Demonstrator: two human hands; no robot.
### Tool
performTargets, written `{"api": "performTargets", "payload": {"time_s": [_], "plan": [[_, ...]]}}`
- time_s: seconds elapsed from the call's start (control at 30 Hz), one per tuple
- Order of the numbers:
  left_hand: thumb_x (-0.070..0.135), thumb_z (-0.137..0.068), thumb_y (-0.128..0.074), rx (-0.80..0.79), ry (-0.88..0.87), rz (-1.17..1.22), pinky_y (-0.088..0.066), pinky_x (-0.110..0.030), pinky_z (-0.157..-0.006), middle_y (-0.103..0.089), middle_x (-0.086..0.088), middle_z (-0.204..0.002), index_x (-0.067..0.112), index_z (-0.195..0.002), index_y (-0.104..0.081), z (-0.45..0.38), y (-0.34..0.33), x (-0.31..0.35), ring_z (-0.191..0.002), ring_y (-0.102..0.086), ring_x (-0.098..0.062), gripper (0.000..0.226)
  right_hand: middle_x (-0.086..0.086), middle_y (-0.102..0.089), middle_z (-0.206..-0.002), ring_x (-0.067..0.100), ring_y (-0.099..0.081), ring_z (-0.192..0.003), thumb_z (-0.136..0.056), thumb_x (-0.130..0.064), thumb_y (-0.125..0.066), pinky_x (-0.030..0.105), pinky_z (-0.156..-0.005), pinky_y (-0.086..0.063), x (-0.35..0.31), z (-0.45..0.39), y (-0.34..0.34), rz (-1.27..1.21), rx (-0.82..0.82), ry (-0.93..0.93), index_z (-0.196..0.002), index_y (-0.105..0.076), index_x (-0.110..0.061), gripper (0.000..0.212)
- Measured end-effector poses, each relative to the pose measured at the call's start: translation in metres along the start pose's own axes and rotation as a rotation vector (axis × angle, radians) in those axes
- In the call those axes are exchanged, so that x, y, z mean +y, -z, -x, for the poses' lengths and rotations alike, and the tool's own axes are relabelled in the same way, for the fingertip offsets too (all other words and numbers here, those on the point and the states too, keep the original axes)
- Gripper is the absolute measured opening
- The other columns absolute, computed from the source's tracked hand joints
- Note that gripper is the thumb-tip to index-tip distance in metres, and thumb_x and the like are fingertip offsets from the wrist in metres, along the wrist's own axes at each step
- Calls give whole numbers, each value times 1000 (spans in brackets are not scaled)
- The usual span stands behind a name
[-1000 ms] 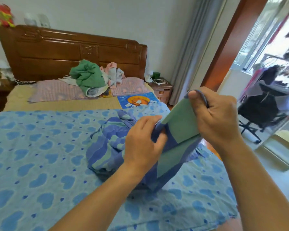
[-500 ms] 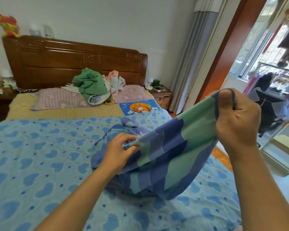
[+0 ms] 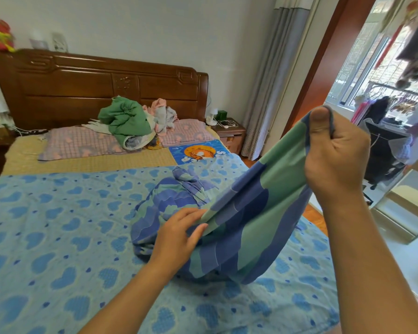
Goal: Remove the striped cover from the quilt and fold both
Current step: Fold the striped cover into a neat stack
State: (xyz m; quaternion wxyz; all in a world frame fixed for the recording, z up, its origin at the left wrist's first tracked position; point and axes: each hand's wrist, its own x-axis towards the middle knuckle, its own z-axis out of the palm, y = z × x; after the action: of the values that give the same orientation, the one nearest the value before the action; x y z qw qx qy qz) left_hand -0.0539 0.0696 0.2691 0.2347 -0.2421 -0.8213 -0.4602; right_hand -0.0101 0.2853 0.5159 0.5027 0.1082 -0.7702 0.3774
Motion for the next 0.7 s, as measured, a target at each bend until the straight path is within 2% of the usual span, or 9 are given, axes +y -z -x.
{"api": "performTargets", "payload": {"time_s": [0.1,0.27,0.37,0.43,0.5,0.57,0.63,0.7], "plan": [[31,-95,-62,70,72,61,-49,-17,-84,-65,22,-109,38,-110,-68,-6,-3,-2,-104,-63,-5,18,-22,-50,-58,-3,-42,-54,-102,-41,-45,8,-53,-30,-1,-2,-2,-3,-10,1,-72,-53,-44,31],[16,-89,-71,67,191,110,-47,-16,-78,-69,19,-96,44,-95,-70,-15,2,-17,-96,-64,-8,29,-26,-50,-57,-6,-42,-54,-102,-42,-45,6,-53,-29,-1,-3,1,-3,15,17,-70,-52,-41,33],[11,-89,-71,86,222,74,-49,-16,-76,-68,22,-92,39,-89,-71,-17,7,-30,-91,-64,-2,28,-26,-49,-57,-7,-42,-53,-102,-41,-46,5,-53,-29,1,-4,4,-11,44,6,-67,-51,-40,36],[8,-91,-69,112,248,56,-50,-15,-79,-67,27,-89,35,-94,-73,-17,10,-35,-91,-62,6,27,-25,-48,-55,-5,-41,-52,-101,-46,-44,6,-52,-28,10,-4,3,7,71,-2,-65,-50,-41,37],[11,-95,-63,99,324,78,-52,-24,-81,-66,27,-88,30,-94,-72,-20,17,-35,-88,-61,11,21,-19,-46,-53,-2,-40,-52,-100,-53,-42,8,-52,-29,26,-7,0,92,85,-54,-65,-53,-40,39],[19,-100,-57,7,399,211,-46,-33,-75,-65,13,-79,27,-84,-67,-25,30,-29,-75,-58,0,21,-15,-46,-58,2,-45,-59,-101,-54,-39,15,-59,-33,48,-13,0,244,115,-218,-74,-60,-34,40],[34,-98,-53,-159,374,364,-37,-36,-68,-53,1,-70,22,-79,-61,-29,48,-13,-67,-46,-12,24,-6,-55,-72,20,-56,-77,-102,-49,-37,27,-71,-38,74,-19,7,332,168,-408,-82,-65,-27,41],[46,-93,-53,-323,313,458,-36,-32,-65,-50,-1,-69,21,-82,-63,-30,63,9,-66,-44,-13,29,-1,-68,-81,24,-67,-85,-100,-48,-38,35,-78,-52,89,-18,14,55,189,-536,-76,-69,-27,45]]}}
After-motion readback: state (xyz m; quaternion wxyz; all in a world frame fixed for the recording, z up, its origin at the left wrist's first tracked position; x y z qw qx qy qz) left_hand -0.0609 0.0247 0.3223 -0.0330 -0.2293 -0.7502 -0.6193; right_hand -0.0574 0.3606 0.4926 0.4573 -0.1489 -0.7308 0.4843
